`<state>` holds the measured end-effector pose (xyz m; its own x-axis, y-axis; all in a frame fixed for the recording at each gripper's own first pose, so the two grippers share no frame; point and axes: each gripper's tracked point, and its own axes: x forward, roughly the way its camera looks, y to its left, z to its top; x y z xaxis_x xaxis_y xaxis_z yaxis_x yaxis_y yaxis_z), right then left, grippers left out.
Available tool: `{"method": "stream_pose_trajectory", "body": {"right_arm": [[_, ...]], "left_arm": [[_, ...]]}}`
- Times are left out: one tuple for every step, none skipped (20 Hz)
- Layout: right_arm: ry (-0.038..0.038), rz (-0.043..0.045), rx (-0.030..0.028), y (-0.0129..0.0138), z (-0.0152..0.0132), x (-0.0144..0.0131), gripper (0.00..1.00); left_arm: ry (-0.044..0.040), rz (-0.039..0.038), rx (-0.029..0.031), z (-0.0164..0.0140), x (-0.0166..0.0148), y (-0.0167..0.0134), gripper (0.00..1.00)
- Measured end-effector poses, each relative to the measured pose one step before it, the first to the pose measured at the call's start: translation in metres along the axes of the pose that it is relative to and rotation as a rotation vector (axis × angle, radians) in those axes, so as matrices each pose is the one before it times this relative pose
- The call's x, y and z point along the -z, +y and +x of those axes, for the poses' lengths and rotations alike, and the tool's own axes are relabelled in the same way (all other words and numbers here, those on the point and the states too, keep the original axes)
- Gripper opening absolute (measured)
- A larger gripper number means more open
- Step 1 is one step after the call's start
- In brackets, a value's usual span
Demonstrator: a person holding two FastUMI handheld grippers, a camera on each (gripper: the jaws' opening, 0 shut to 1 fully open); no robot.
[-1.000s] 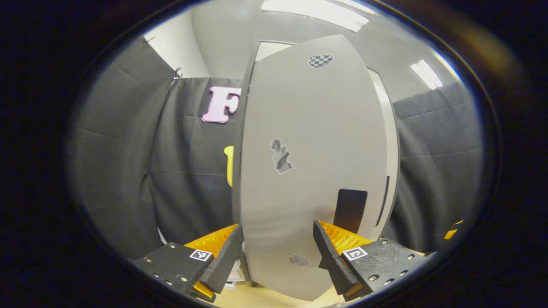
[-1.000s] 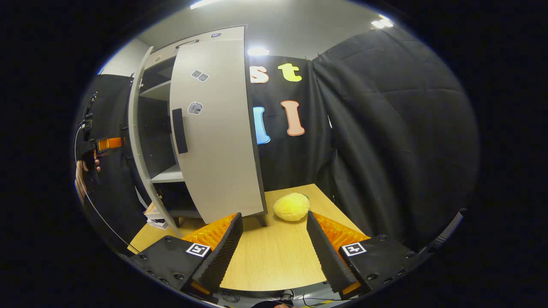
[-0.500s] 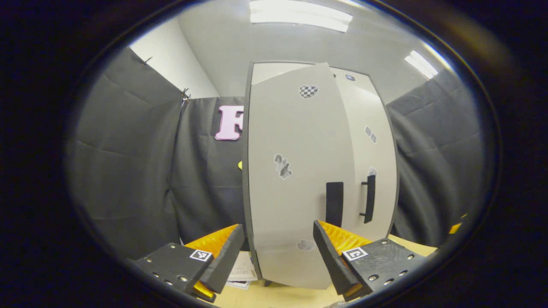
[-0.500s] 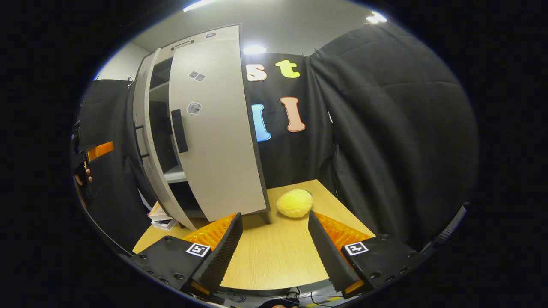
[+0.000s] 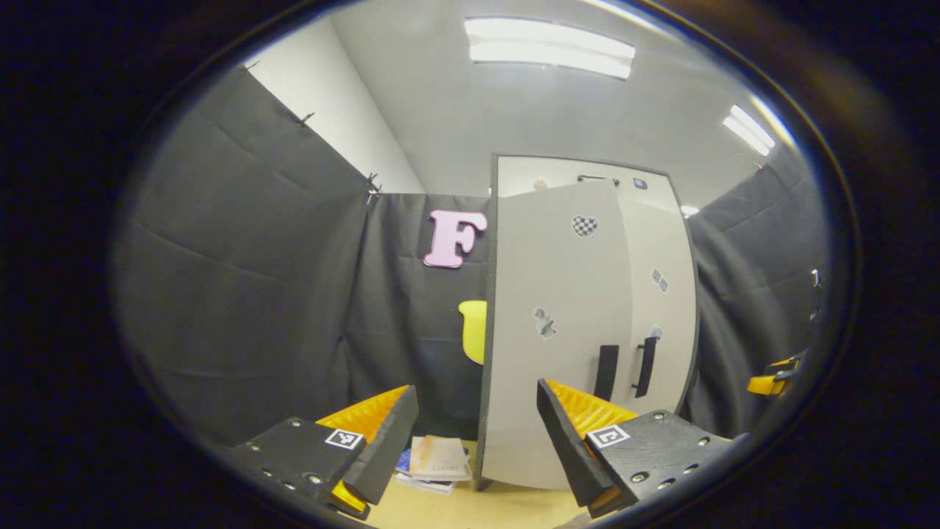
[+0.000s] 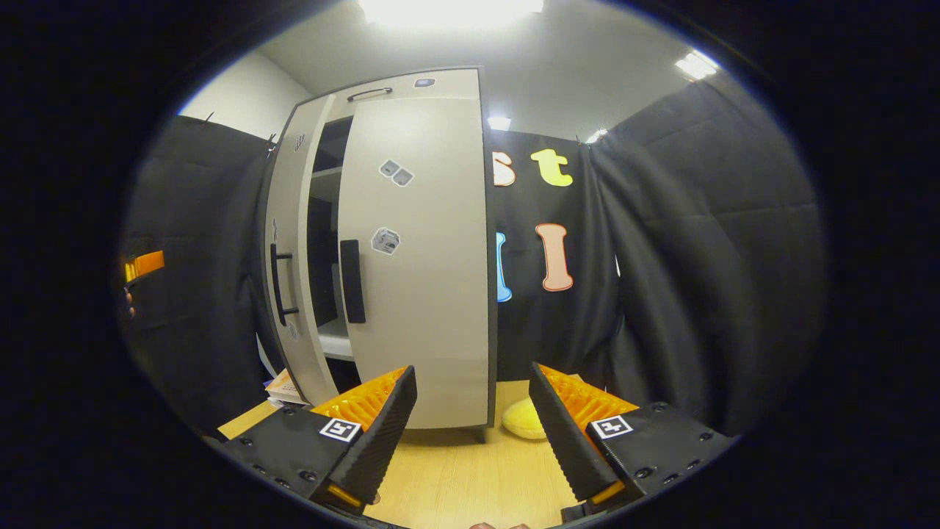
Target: Grasp the bottle in the cabinet with the left hand and place it on the coaster, then close the right door with the right hand and the left door with the left hand.
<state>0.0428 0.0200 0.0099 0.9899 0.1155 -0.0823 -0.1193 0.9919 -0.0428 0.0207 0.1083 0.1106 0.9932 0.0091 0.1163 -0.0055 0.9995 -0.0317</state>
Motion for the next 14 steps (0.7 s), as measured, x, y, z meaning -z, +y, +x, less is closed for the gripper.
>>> {"method": "stream_pose_trajectory", "body": {"right_arm": [[-0.00236, -0.00869, 0.01037, 0.00051, 0.00126, -0.00523, 0.98], [-0.01359, 0.00147, 0.00806, 0.00107, -0.00043, -0.00851, 0.98], [-0.02016, 0.00846, -0.00165, 0.00135, -0.00126, -0.00776, 0.93], [-0.01829, 0.00849, -0.00518, 0.00242, -0.00032, -0.00725, 0.98], [-0.01959, 0.00472, -0.0027, 0.00067, -0.00186, -0.00588, 0.98], [-0.02211, -0.00118, -0.00036, -0.00088, -0.00243, -0.00578, 0.98], [-0.02395, -0.00669, 0.00602, -0.00154, -0.00024, -0.00561, 0.98], [-0.01264, -0.00628, 0.01022, -0.00249, 0.00004, -0.00272, 0.98], [-0.00021, -0.00168, 0.00688, -0.00131, -0.00011, 0.00122, 0.98], [0.00751, 0.00242, -0.00044, 0.00081, -0.00026, 0.00265, 0.98], [0.0109, 0.00506, -0.00161, 0.00122, -0.00097, 0.00287, 0.98], [0.00605, 0.00288, 0.00082, -0.00045, -0.00185, 0.00201, 0.98], [0.00659, -0.00018, 0.00342, -0.00086, -0.00144, 0.00116, 0.98], [0.0059, -0.00344, 0.00381, -0.00114, -0.00045, 0.00171, 0.98]], "left_arm": [[-0.0043, 0.00062, -0.00732, -0.00683, 0.00008, 0.00686, 1.0], [-0.00268, 0.00341, -0.0021, -0.00587, -0.0002, 0.00596, 1.0], [-0.00288, 0.00611, -0.00058, -0.00666, 0.00046, 0.00501, 1.0], [-0.00266, 0.00985, 0.00229, -0.00595, 0.00039, 0.00333, 0.94], [-0.00771, 0.01031, 0.00178, -0.00673, 0.0027, 0.00272, 0.89], [-0.00948, 0.00838, 0.00681, -0.00443, 0.00345, 0.00089, 0.89], [0.00644, -0.00051, -0.00652, -0.0027, 0.00984, 0.00009, 0.89], [0.01698, -0.01124, -0.00469, -0.00069, 0.01268, -0.00015, 0.99], [0.0216, -0.01943, 0.00764, -0.00094, 0.014, -0.00467, 1.0], [0.02035, -0.02022, 0.0106, 0.00165, 0.01017, -0.00624, 1.0], [0.01632, -0.01089, 0.00886, 0.00263, 0.00859, -0.00521, 1.0], [0.01078, 0.00216, 0.00174, 0.00206, 0.00592, -0.00268, 0.94], [0.00765, 0.01031, 0.00018, 0.00072, 0.00454, -0.00149, 0.94], [0.00418, 0.0116, 0.00378, 0.00186, 0.00333, -0.00247, 0.94]]}}
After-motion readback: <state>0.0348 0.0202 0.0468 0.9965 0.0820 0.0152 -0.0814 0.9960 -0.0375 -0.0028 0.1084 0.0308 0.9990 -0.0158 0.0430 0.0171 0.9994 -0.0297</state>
